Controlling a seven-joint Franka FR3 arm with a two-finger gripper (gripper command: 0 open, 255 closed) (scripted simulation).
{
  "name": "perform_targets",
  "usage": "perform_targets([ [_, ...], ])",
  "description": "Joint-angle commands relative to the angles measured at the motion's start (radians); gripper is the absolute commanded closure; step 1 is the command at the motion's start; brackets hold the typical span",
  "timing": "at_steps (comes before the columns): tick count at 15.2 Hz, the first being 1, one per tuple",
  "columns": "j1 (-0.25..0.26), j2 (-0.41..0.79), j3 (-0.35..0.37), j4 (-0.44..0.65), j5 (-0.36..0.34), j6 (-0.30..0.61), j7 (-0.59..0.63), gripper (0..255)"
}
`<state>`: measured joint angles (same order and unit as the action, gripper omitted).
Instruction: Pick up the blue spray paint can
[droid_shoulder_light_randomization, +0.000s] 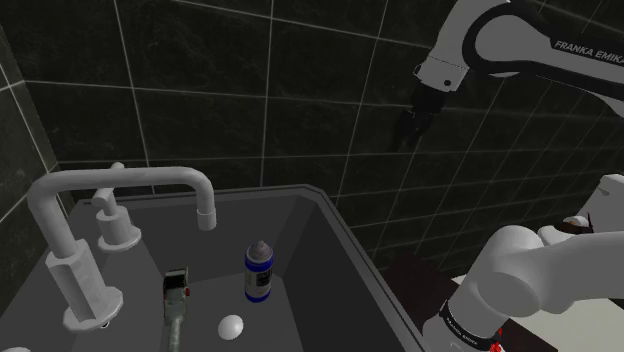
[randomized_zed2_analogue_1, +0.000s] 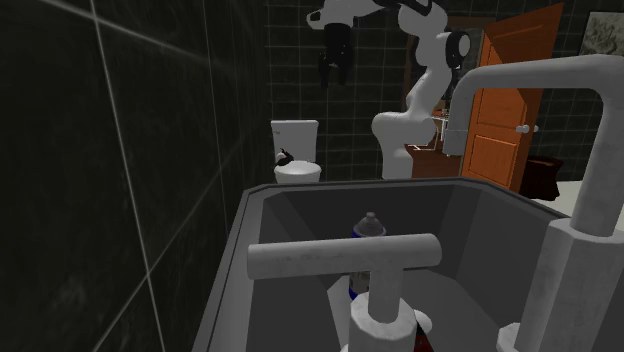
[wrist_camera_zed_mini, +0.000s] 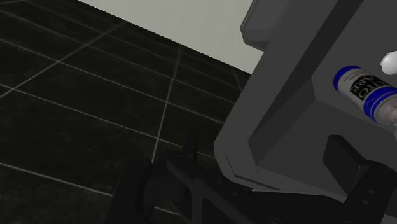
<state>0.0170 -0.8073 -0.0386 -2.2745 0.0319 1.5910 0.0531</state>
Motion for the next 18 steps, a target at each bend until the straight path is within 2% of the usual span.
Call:
perform_targets([
  [1,0.0,0.0,0.0,0.0,0.0,0.0,0.0,0],
  [10,0.087,-0.136,0.064,-0.386,0.14,0.468,0.004,0],
  [14,0.15,-0.124,0.103,-0.515,0.216,0.711,-0.003,0],
  [18,0.239,-0.043,0.14,-0.608,0.304,0.991,-0.021,0],
])
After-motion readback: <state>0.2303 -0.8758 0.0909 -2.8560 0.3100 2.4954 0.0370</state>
